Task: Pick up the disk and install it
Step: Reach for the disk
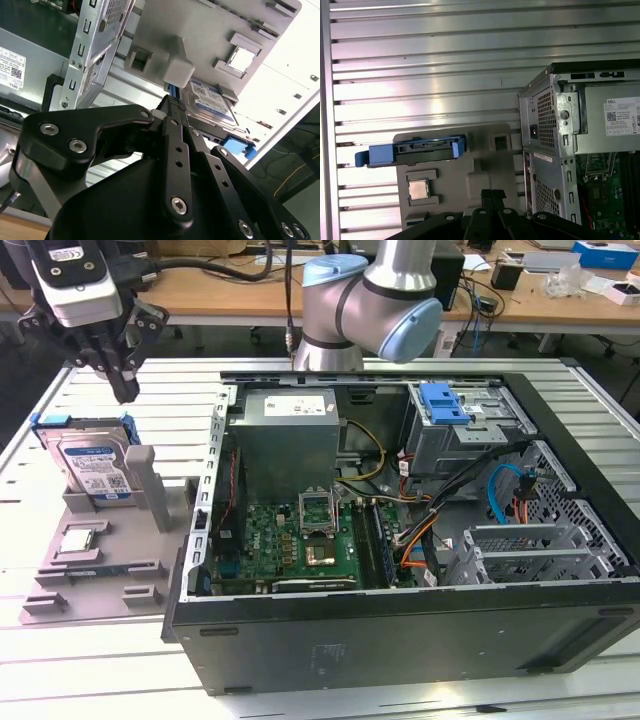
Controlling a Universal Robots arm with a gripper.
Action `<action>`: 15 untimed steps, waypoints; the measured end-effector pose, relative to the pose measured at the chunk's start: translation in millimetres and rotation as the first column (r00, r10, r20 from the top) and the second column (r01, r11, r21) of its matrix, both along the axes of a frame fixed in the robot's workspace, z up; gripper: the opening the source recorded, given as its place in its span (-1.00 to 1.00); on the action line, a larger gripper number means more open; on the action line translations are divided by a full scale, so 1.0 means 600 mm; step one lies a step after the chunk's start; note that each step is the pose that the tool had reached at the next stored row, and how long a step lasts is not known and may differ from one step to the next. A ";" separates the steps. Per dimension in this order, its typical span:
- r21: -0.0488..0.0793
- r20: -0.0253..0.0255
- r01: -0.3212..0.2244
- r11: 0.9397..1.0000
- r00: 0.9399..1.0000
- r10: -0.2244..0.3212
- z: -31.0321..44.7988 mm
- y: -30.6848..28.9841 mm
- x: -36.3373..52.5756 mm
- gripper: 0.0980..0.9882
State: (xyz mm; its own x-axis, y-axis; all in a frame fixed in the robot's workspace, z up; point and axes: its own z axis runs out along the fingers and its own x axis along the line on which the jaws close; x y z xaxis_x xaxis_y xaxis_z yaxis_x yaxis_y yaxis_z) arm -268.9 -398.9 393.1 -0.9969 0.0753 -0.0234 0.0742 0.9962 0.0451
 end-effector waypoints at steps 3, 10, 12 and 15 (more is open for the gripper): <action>0.000 0.000 0.000 1.000 1.000 0.000 0.000 0.0000 -0.008 -0.98; 0.000 0.000 0.000 1.000 1.000 0.000 0.000 0.0000 -0.023 -0.98; 0.000 0.000 0.000 1.000 1.000 0.000 0.000 0.0000 -0.032 -0.98; 0.000 0.000 0.000 1.000 1.000 0.000 0.000 0.0000 -0.039 -0.98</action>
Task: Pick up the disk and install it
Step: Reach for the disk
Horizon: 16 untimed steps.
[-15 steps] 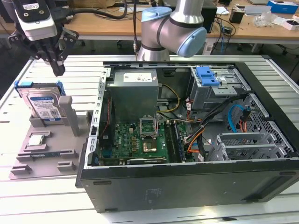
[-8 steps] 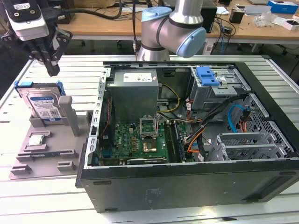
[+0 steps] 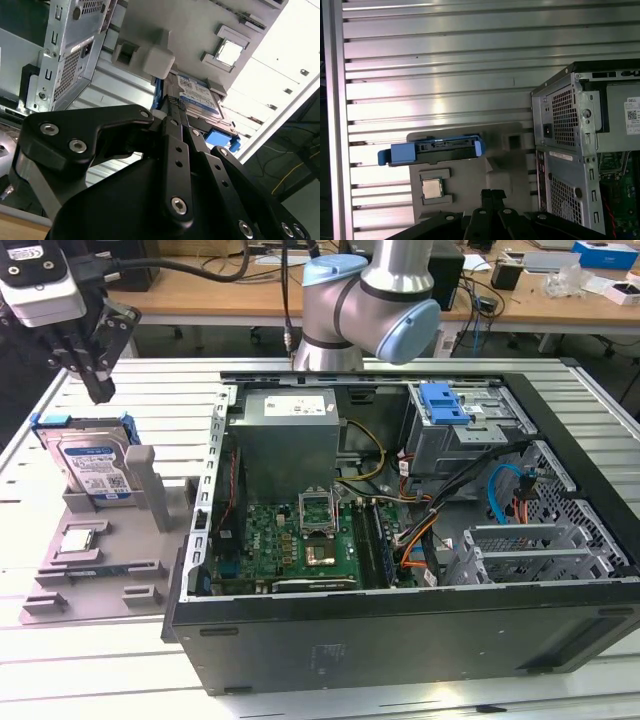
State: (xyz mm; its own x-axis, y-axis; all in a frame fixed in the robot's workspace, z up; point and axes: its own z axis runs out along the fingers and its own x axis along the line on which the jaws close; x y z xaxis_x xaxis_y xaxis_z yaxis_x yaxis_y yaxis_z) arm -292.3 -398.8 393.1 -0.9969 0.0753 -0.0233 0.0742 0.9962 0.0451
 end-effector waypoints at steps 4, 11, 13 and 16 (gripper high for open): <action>0.000 0.000 0.000 1.000 1.000 0.000 0.000 0.0000 -0.008 -0.98; 0.000 0.000 0.000 1.000 1.000 0.000 0.000 0.0000 -0.027 -0.98; 0.000 0.000 0.000 1.000 1.000 0.000 0.000 0.0000 -0.035 -0.98; 0.000 0.000 0.000 1.000 1.000 0.000 0.000 0.0000 -0.048 -0.98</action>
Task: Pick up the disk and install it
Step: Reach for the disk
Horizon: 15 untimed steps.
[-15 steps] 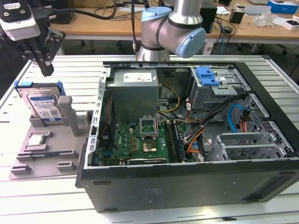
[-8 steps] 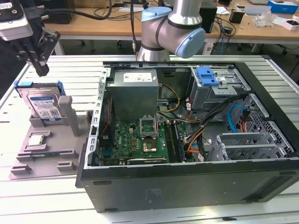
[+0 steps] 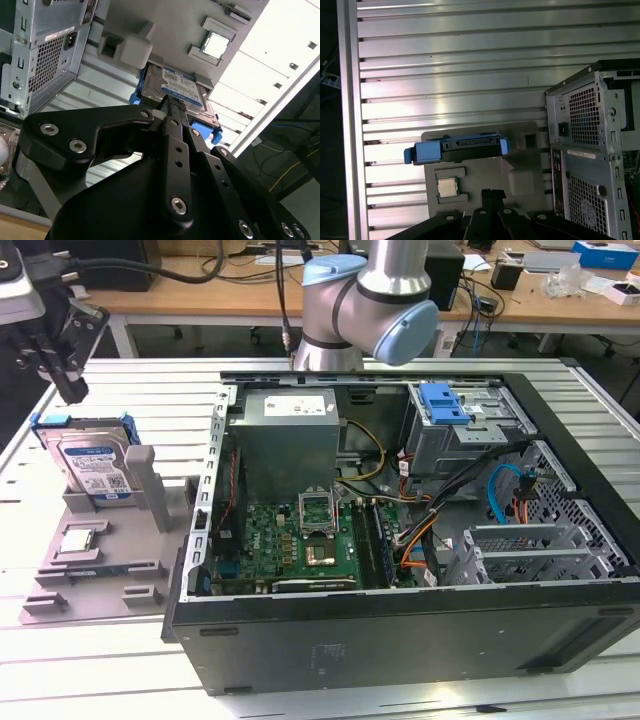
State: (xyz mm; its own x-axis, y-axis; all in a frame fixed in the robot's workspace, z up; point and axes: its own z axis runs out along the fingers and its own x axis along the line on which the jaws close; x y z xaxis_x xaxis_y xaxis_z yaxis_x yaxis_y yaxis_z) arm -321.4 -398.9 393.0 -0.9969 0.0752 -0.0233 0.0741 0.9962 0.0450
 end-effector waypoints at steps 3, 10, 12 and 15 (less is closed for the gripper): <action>0.000 0.000 0.000 1.000 1.000 0.000 0.000 0.0001 -0.024 -0.98; 0.000 0.000 0.000 1.000 1.000 0.000 -0.001 0.0000 -0.080 -0.98; 0.000 0.000 0.000 1.000 1.000 0.000 -0.001 0.0000 -0.083 -0.98; 0.000 0.000 0.000 1.000 1.000 0.000 -0.001 0.0000 -0.083 -0.98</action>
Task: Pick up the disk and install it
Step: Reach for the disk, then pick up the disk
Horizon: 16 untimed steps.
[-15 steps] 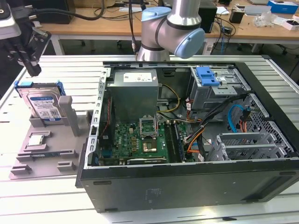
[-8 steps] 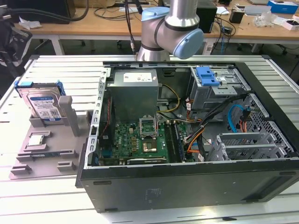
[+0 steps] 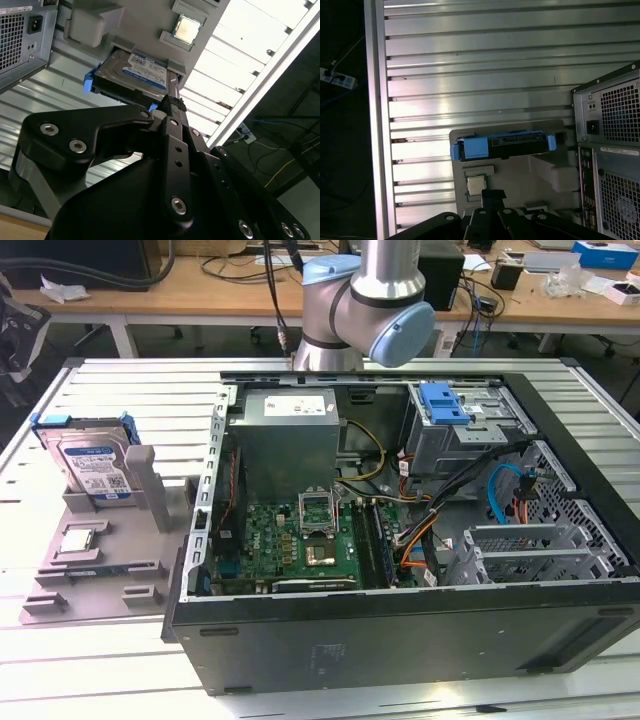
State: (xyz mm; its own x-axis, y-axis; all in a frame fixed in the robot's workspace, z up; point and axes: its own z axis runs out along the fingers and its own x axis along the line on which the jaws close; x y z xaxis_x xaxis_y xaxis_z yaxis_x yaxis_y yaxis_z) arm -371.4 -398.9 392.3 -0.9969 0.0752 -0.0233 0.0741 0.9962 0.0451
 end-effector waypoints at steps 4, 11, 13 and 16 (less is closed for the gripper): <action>0.000 0.000 0.000 1.000 1.000 0.000 0.000 0.0000 0.000 -0.98; 0.000 0.000 -0.081 0.997 0.997 0.081 0.000 0.0001 0.000 -0.98; 0.000 0.000 -0.125 0.992 0.992 0.125 0.000 0.0000 0.000 -0.98; 0.000 0.000 -0.165 0.986 0.986 0.165 0.000 0.0000 0.000 -0.98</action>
